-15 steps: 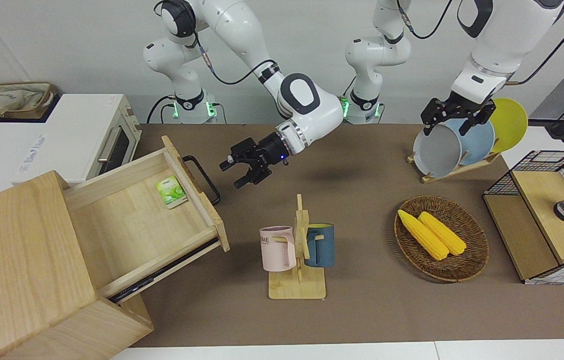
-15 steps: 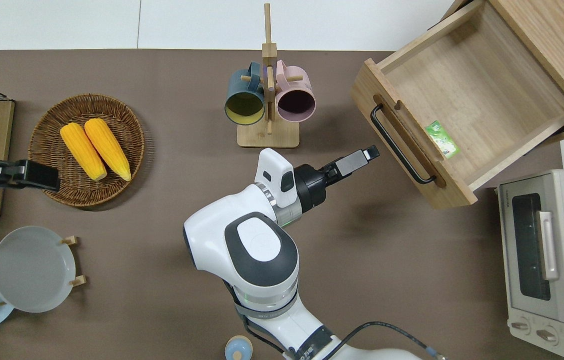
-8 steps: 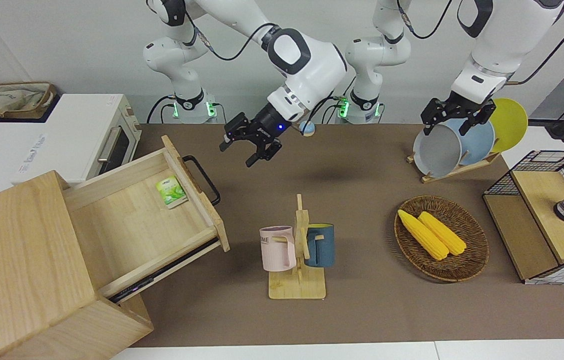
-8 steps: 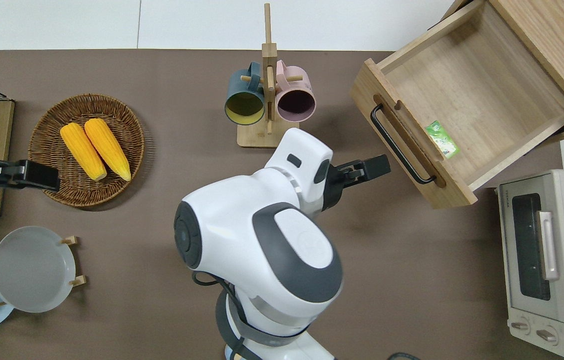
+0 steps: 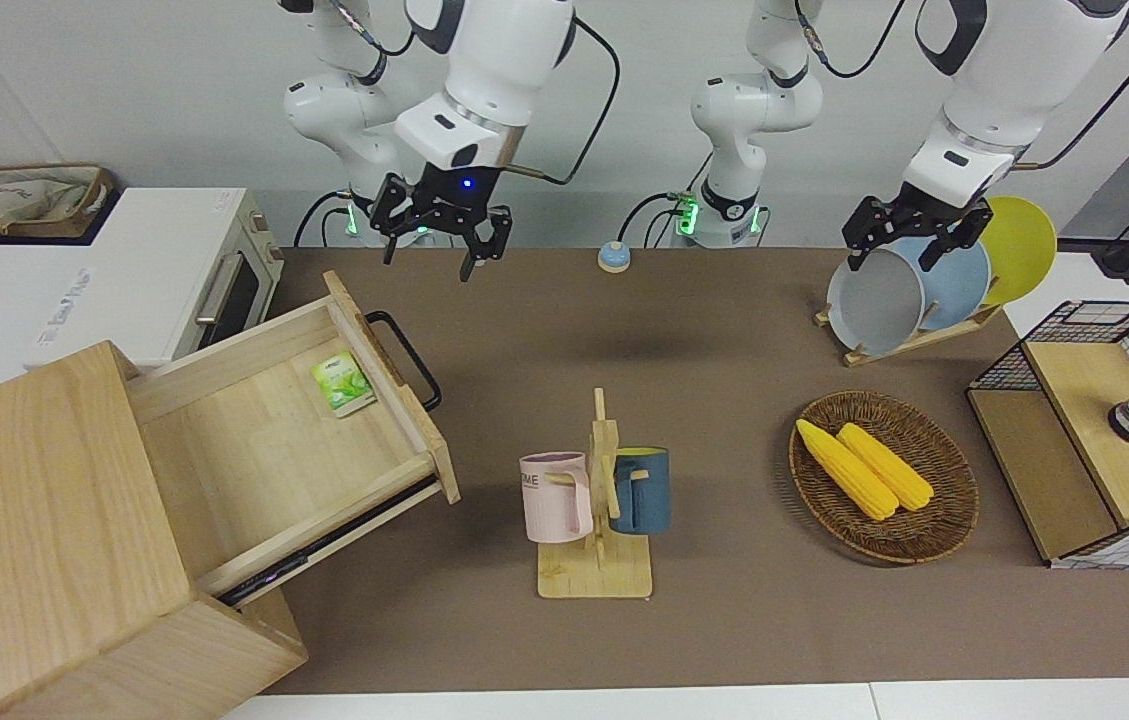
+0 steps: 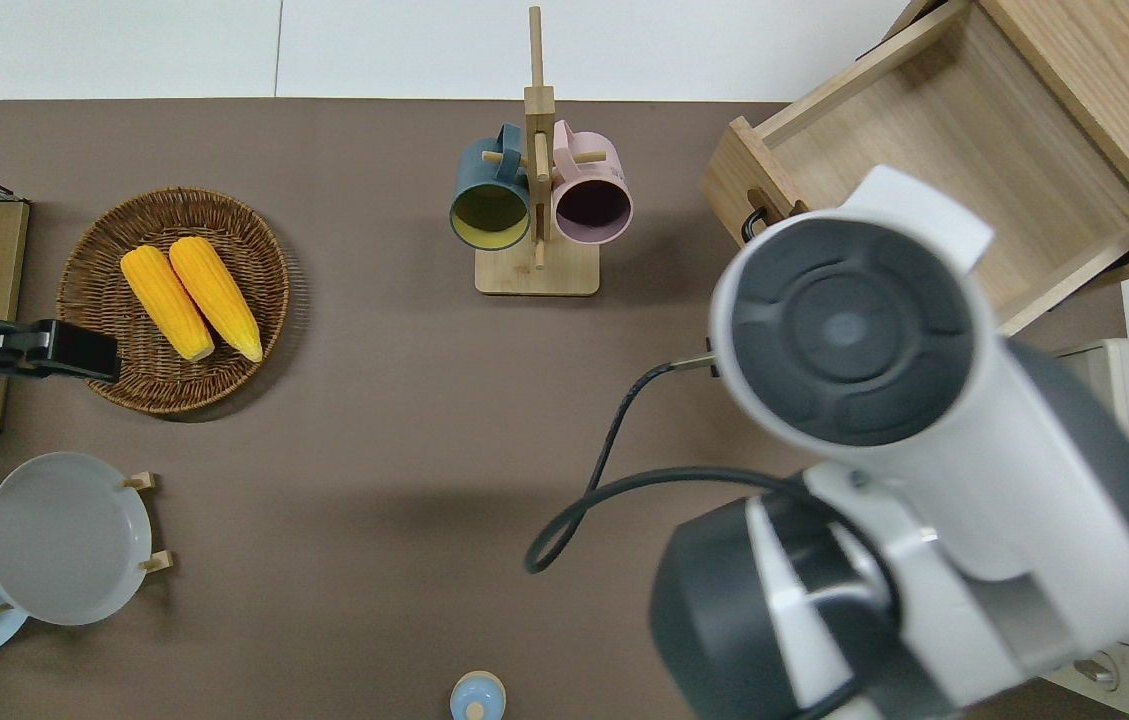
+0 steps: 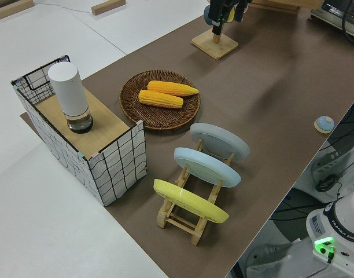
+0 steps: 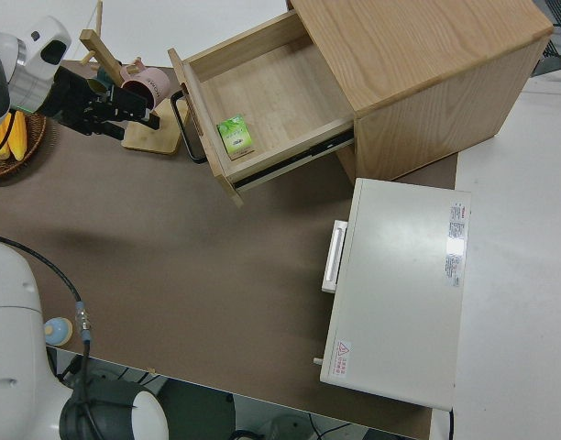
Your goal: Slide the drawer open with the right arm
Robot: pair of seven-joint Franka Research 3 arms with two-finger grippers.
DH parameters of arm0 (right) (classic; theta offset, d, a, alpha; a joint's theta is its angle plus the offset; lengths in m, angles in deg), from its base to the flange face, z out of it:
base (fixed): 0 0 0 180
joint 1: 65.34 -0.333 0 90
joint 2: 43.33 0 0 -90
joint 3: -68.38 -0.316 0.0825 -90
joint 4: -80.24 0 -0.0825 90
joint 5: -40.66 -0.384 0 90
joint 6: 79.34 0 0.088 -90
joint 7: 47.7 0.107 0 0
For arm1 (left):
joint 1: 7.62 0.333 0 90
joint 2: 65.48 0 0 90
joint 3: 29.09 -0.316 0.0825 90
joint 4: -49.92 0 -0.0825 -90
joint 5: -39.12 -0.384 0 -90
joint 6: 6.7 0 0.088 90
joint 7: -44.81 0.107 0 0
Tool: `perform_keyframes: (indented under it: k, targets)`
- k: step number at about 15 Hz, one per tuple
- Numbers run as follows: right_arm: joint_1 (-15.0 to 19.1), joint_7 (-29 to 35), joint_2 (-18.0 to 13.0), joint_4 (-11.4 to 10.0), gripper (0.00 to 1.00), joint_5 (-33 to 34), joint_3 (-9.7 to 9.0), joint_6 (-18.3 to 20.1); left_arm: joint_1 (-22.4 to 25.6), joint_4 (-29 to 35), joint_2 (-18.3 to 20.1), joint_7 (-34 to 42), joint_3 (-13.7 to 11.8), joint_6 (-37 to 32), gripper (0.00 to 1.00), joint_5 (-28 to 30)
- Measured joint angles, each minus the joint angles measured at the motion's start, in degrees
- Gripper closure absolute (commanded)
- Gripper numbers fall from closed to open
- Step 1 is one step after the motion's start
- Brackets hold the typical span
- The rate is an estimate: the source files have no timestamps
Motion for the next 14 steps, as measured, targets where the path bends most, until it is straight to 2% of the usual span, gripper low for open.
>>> perform_keyframes:
  k: [4,6,9,14]
  targets:
    - [11.34,-8.63,-2.54,0.0,0.011,-13.36,0.24,-1.8,0.0,0.0,0.0,0.0,0.0,0.0,0.01,0.0]
    - [15.18,-11.94,-2.63,-0.1,0.011,-16.85,0.39,-1.97,0.0,0.0,0.0,0.0,0.0,0.0,0.01,0.0]
    - [18.07,-13.69,-2.49,-0.91,0.011,-19.4,0.41,-3.62,0.0,0.0,0.0,0.0,0.0,0.0,0.01,0.0]
    - [19.47,-15.64,-1.74,-2.16,0.011,-20.06,0.38,-4.31,0.0,0.0,0.0,0.0,0.0,0.0,0.01,0.0]
